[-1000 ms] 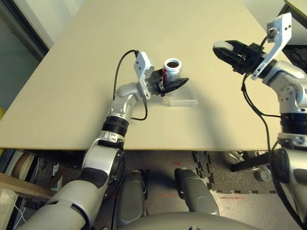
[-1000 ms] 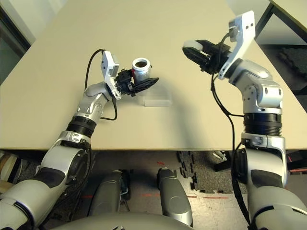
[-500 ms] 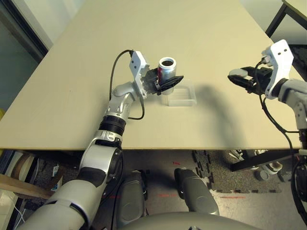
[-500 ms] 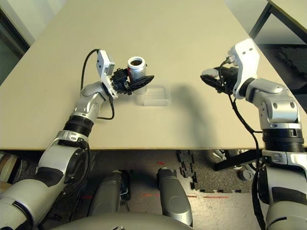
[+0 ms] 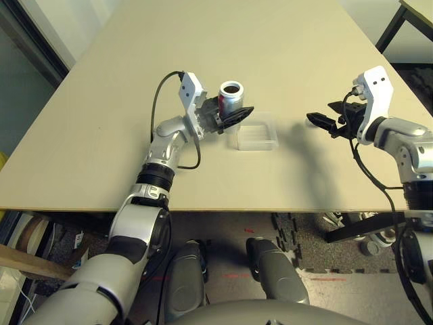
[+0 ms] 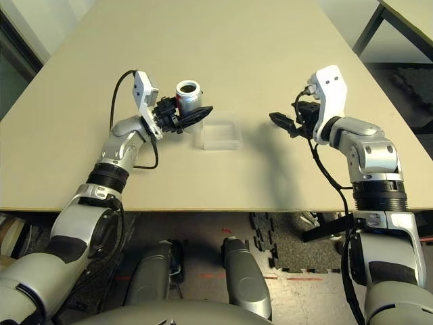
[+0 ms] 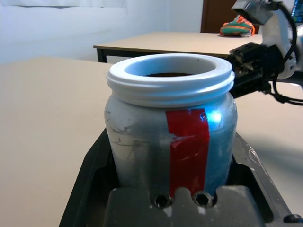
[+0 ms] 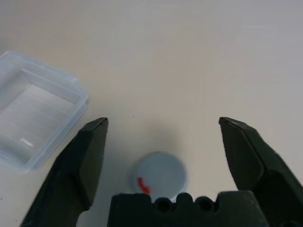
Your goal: Pour the medicine from the bottle into the box.
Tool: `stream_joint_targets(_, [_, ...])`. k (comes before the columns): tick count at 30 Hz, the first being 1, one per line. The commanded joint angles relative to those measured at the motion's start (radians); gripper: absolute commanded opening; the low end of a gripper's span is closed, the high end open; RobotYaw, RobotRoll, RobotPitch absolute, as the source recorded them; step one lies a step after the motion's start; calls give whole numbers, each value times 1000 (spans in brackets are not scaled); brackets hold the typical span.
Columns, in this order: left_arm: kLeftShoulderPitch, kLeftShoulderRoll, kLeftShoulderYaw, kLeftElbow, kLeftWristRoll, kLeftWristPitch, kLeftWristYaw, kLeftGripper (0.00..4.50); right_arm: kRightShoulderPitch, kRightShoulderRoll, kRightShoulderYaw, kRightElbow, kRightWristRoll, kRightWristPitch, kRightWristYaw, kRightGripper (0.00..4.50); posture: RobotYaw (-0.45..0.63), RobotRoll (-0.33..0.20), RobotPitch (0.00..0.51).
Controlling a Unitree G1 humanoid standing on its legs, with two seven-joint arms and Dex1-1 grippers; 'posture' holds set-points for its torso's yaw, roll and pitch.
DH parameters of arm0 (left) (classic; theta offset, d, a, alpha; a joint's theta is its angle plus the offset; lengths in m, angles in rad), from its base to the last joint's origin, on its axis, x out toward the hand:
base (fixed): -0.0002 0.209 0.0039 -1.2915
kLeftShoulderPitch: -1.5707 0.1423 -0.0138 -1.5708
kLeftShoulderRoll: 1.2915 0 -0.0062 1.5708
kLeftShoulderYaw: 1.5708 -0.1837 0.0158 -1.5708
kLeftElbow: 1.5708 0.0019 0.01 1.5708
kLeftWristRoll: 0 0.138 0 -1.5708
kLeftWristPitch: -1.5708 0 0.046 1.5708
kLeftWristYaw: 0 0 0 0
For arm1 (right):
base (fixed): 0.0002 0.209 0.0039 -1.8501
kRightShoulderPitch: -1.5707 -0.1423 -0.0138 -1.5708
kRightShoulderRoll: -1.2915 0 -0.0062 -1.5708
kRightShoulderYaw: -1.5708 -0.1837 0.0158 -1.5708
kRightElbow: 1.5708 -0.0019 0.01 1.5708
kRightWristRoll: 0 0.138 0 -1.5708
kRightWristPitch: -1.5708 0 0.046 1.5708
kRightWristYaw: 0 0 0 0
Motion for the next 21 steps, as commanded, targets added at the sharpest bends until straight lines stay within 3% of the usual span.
stream_joint_targets(1, [-14, 8, 2, 8, 14, -8, 4, 2720, 7, 4, -9, -5, 8, -13, 13, 4500, -283, 0, 129])
stream_joint_targets(13, [-77, 48, 5, 74, 51, -28, 39, 2720, 73, -77, 29, -81, 89, -82, 359, 4500, -289, 0, 125])
stream_joint_targets(21, [-152, 103, -45, 168, 175, -52, 134, 2720, 85, -92, 84, -89, 78, -153, 496, 4500, -278, 0, 119])
